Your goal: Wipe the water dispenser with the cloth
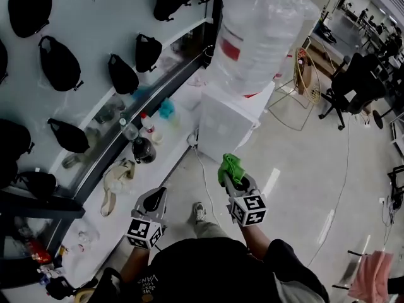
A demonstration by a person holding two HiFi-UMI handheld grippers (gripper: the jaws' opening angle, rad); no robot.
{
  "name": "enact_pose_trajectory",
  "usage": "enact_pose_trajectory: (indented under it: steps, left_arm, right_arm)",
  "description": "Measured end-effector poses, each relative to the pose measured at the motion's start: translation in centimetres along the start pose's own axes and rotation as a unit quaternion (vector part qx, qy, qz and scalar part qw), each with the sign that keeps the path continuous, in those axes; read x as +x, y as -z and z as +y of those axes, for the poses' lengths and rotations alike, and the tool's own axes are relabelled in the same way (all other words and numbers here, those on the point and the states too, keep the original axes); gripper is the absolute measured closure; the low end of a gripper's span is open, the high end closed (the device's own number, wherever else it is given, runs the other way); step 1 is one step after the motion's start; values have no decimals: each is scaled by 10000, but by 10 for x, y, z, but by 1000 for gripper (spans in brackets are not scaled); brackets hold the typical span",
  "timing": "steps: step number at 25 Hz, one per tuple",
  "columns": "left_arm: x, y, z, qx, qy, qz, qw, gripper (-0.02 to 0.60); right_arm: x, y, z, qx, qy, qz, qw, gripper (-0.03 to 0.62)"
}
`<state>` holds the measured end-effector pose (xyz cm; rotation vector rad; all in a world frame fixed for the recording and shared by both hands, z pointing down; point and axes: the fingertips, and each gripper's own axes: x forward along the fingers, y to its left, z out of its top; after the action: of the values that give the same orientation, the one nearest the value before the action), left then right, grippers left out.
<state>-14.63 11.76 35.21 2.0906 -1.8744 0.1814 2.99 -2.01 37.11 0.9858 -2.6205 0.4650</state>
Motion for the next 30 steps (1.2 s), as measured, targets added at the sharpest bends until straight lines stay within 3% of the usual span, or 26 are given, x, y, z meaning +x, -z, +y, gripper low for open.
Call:
enact_pose_trajectory:
  steps: [8,15,22,30]
  left_arm:
    - [98,-24,45,4,134,23,9999,580]
    - [154,-4,81,-53,900,375,9952,580]
    - [179,10,126,258,1659,705,9833,580]
    - [184,27,164,455,1739,884,9797,580]
  right_arm:
    - [103,-8,-44,-287,319,287,9987,500]
    - [189,-4,-45,-592,845,159,9945,500]
    - [256,1,-42,-230,1507,-147,9882,500]
    - [340,-9,-59,-384,1710,-326,9840,500]
